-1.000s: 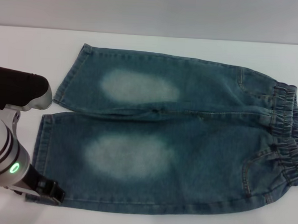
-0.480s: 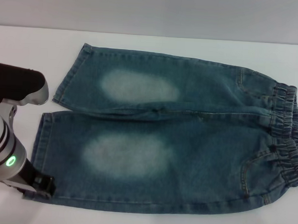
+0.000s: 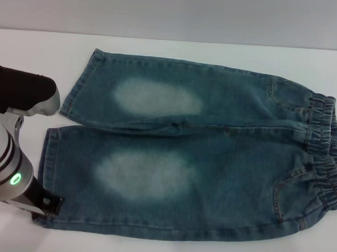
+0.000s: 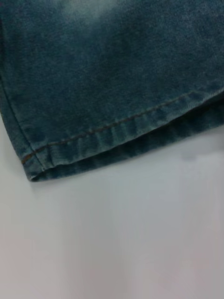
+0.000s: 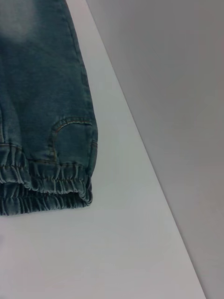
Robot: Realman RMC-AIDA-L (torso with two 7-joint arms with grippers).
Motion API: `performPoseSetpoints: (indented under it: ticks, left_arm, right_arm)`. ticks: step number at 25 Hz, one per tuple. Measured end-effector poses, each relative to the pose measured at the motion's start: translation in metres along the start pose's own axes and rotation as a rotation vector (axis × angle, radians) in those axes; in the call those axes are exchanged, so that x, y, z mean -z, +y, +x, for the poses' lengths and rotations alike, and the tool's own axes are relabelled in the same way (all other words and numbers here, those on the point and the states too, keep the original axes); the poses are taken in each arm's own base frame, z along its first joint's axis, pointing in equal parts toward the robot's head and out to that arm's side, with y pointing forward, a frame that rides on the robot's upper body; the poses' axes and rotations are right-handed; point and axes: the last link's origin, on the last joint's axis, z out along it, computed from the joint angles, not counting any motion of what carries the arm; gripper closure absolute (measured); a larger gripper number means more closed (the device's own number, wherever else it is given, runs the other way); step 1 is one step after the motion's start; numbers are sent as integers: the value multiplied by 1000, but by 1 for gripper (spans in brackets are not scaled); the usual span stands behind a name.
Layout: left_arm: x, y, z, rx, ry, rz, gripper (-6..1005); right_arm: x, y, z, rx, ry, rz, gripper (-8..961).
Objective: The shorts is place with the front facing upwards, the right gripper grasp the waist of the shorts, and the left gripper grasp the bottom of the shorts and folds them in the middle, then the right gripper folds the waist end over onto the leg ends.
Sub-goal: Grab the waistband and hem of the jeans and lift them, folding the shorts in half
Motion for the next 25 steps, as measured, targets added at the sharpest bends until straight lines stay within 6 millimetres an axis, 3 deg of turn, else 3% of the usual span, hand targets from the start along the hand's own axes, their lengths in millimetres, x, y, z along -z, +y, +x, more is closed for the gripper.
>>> performPoseSetpoints:
  ticks: [7,15,25]
  left_arm:
    - [11,3,3,-16,26,-4,941]
    - [15,4,5,-38,36,-8,969]
    - [18,5,8,-58,43,-9,962]
  right_arm:
    - [0,0,0,-2,0,0,136]
    - [-5,-1,8,-20,28,-6,136]
    - [-28,3,32,-42,122,-39,137]
